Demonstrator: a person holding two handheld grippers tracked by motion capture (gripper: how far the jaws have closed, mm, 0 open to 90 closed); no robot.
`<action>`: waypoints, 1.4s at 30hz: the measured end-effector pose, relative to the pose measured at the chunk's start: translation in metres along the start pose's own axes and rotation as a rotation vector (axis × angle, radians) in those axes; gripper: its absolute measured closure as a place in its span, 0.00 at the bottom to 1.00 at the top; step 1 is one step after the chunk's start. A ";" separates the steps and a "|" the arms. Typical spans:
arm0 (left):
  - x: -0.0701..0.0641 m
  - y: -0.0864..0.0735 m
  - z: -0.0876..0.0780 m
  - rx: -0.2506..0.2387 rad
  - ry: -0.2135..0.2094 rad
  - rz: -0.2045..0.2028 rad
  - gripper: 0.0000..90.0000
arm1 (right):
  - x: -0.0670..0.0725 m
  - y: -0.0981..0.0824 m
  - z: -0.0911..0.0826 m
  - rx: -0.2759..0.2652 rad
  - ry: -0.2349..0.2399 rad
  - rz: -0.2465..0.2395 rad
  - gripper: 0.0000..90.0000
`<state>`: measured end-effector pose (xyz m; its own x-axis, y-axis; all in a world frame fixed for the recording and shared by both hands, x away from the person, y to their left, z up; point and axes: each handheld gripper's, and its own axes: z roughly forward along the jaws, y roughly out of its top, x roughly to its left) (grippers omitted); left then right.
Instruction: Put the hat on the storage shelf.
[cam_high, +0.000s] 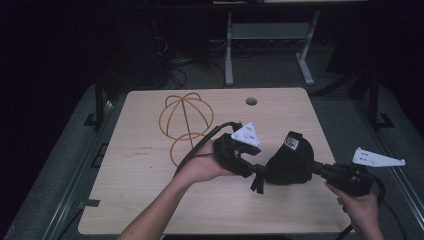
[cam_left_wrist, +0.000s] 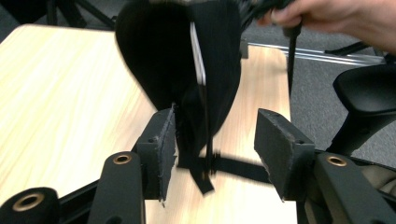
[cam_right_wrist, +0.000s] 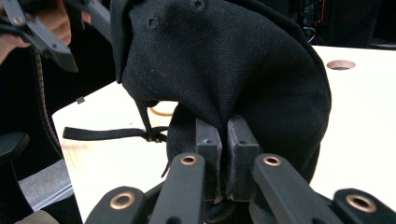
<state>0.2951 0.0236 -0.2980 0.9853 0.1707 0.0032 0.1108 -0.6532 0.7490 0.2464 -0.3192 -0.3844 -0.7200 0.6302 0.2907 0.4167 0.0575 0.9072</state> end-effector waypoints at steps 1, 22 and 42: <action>0.000 0.000 0.000 0.000 0.000 0.000 0.52 | 0.000 0.000 0.000 0.000 0.000 0.000 0.95; -0.001 -0.101 -0.008 -0.014 0.071 -0.090 0.46 | -0.005 0.041 0.008 0.053 0.032 -0.018 0.95; -0.005 -0.142 -0.009 0.003 0.134 -0.103 0.36 | 0.004 0.089 0.021 0.061 0.041 -0.084 0.95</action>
<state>0.2736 0.1218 -0.3986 0.9424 0.3342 0.0149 0.2112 -0.6291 0.7481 0.2924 -0.2953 -0.3086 -0.7752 0.5891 0.2279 0.3863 0.1567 0.9090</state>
